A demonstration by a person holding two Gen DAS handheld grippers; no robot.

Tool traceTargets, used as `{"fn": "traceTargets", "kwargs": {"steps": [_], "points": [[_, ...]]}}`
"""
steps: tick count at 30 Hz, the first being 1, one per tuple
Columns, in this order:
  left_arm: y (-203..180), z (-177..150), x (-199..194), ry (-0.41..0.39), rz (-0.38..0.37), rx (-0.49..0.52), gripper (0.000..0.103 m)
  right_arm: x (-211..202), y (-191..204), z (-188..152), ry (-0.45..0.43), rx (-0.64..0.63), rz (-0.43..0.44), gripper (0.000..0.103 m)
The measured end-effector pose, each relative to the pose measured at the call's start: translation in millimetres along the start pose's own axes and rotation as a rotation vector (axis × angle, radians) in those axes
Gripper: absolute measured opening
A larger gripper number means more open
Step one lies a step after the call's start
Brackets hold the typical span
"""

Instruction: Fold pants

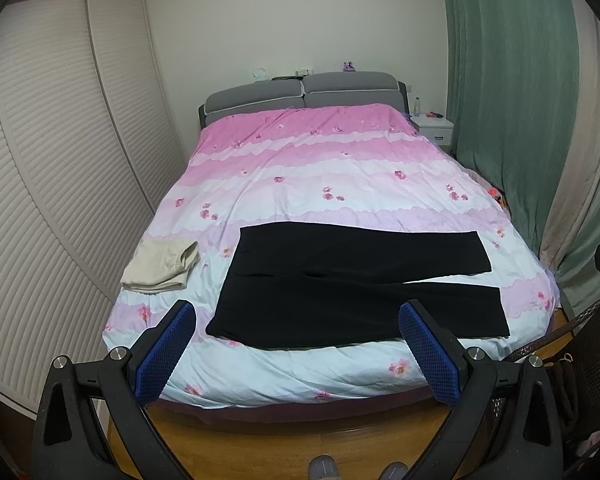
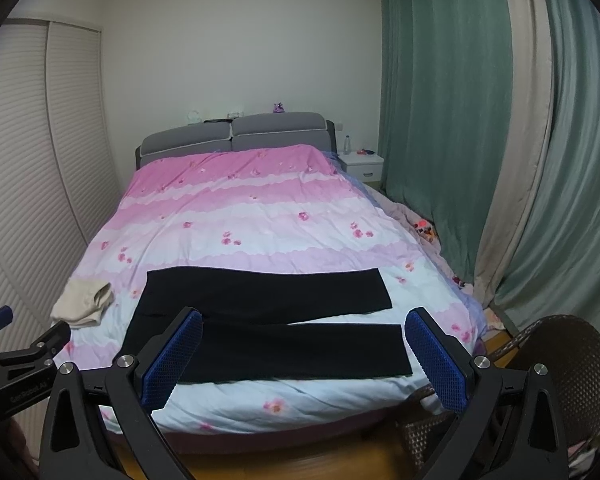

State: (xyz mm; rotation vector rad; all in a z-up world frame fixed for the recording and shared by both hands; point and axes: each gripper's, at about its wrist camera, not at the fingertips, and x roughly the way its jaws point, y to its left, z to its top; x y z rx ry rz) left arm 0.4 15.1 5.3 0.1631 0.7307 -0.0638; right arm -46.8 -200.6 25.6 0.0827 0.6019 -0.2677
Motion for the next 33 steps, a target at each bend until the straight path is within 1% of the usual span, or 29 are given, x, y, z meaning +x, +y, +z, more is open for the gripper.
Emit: {"fn": "traceTargets", "kwargs": {"steps": [33], "points": [[-1.6, 4.0, -4.1, -0.023, -0.005, -0.003, 0.103, -4.2, 1.8, 2.3, -0.011, 0.009, -0.001, 0.102]]}}
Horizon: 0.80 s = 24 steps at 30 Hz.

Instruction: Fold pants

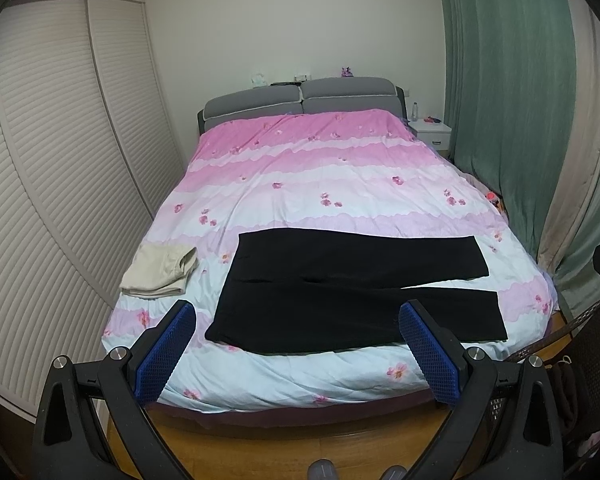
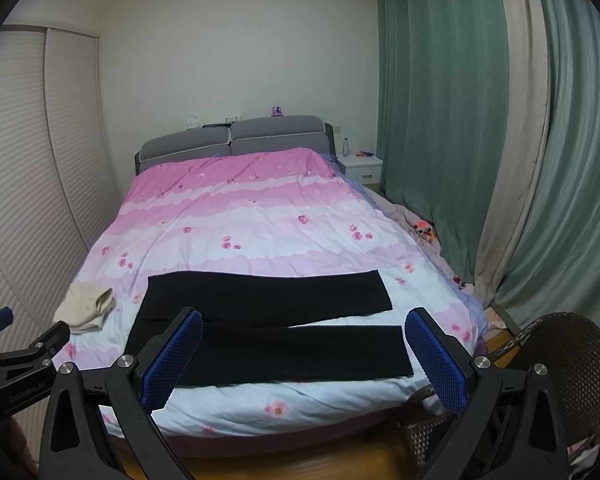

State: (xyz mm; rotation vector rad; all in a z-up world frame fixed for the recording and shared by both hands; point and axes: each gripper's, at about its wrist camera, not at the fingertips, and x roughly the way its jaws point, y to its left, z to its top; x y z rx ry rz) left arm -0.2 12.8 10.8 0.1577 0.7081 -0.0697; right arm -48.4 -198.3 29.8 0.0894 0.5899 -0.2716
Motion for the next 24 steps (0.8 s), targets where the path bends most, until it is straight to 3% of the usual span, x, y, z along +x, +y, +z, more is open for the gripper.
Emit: {"fn": "traceTargets", "kwargs": {"steps": [13, 24], "points": [[-13.6, 2.5, -13.0, -0.023, 0.014, -0.018, 0.103, 0.3, -21.3, 5.3, -0.023, -0.013, 0.027, 0.102], [-69.6, 9.4, -25.1, -0.066, 0.031, 0.001, 0.103, 16.6, -72.4, 10.0, -0.037, -0.039, 0.085, 0.102]]}}
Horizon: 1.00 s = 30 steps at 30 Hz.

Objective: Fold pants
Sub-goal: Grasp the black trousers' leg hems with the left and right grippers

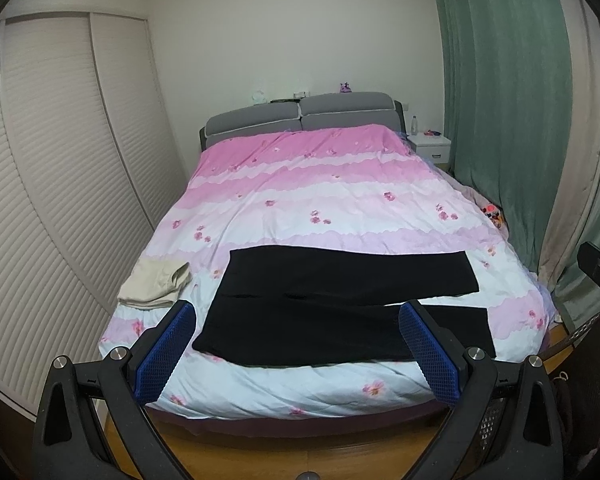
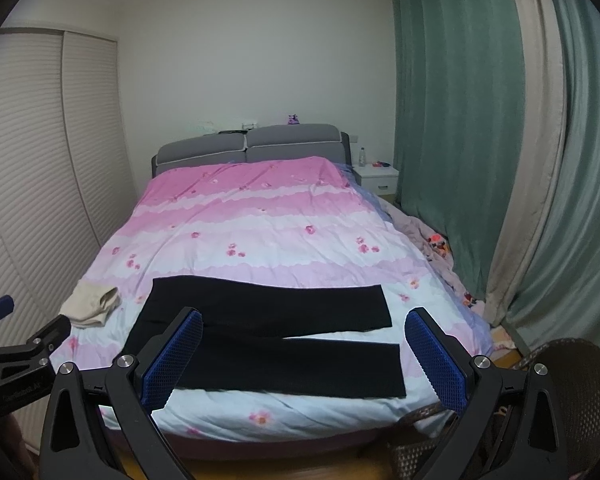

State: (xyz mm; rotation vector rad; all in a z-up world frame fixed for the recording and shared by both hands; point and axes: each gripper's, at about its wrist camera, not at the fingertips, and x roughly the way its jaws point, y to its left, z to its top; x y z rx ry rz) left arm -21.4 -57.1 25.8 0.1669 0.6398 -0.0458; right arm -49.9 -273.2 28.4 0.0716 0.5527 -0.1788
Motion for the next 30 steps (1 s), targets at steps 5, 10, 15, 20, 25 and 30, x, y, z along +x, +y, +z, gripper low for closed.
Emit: {"fn": "traceTargets", "kwargs": {"steps": [5, 10, 15, 20, 25, 30], "points": [[-22.4, 11.8, 6.9, -0.012, 0.0, 0.033, 0.103, 10.0, -20.3, 4.3, 0.004, -0.007, 0.004, 0.102], [-43.0, 28.7, 29.3, -0.014, -0.018, 0.082, 0.103, 28.6, -45.4, 15.5, 0.015, 0.005, -0.004, 0.102], [-67.5, 48.7, 68.2, -0.005, -0.068, 0.126, 0.103, 64.4, -64.4, 27.4, 0.043, 0.029, -0.027, 0.102], [-98.3, 74.8, 128.5, 0.026, -0.124, 0.159, 0.103, 111.4, -83.3, 45.1, 0.072, 0.029, -0.046, 0.102], [-129.5, 105.7, 207.9, 0.044, -0.168, 0.207, 0.103, 171.3, -97.9, 66.0, 0.097, 0.016, -0.07, 0.102], [-169.3, 131.1, 290.3, 0.046, -0.226, 0.283, 0.103, 262.2, -112.2, 79.6, 0.157, -0.007, -0.1, 0.102]]}}
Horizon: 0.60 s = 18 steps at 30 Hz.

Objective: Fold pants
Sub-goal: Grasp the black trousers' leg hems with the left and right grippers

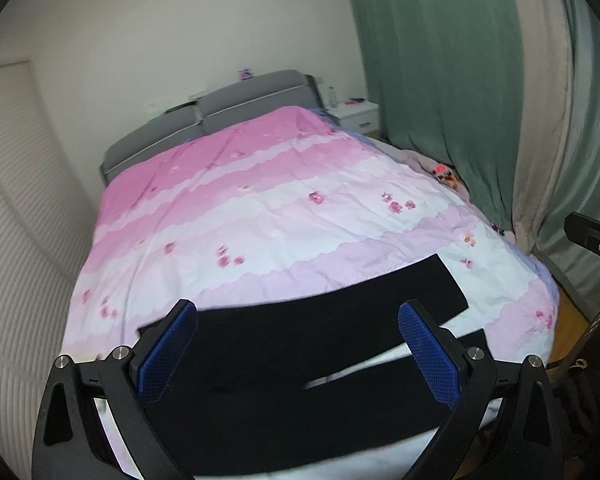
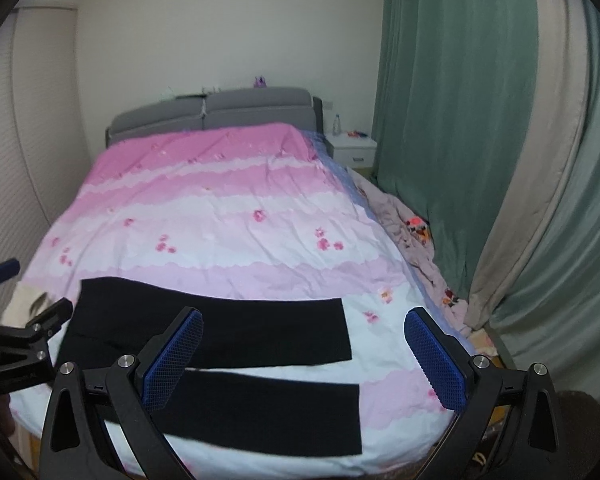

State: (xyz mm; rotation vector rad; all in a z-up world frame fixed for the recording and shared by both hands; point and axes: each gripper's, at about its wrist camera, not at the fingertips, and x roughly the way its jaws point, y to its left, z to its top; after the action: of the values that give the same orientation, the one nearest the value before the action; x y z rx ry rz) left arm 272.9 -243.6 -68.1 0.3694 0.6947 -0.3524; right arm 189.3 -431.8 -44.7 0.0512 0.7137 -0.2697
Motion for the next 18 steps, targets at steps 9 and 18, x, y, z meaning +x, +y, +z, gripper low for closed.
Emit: {"fn": "traceTargets", "kwargs": {"steps": [9, 18], "points": [[-53.9, 22.5, 164.3, 0.014, -0.105, 0.151, 0.088, 152.0, -15.8, 25.9, 0.082, -0.112, 0.075, 0.092], [-105.3, 8.3, 324.4, 0.163, -0.217, 0.232, 0.075, 341.0, -36.1, 8.4, 0.229, -0.301, 0.303, 0.092]]}}
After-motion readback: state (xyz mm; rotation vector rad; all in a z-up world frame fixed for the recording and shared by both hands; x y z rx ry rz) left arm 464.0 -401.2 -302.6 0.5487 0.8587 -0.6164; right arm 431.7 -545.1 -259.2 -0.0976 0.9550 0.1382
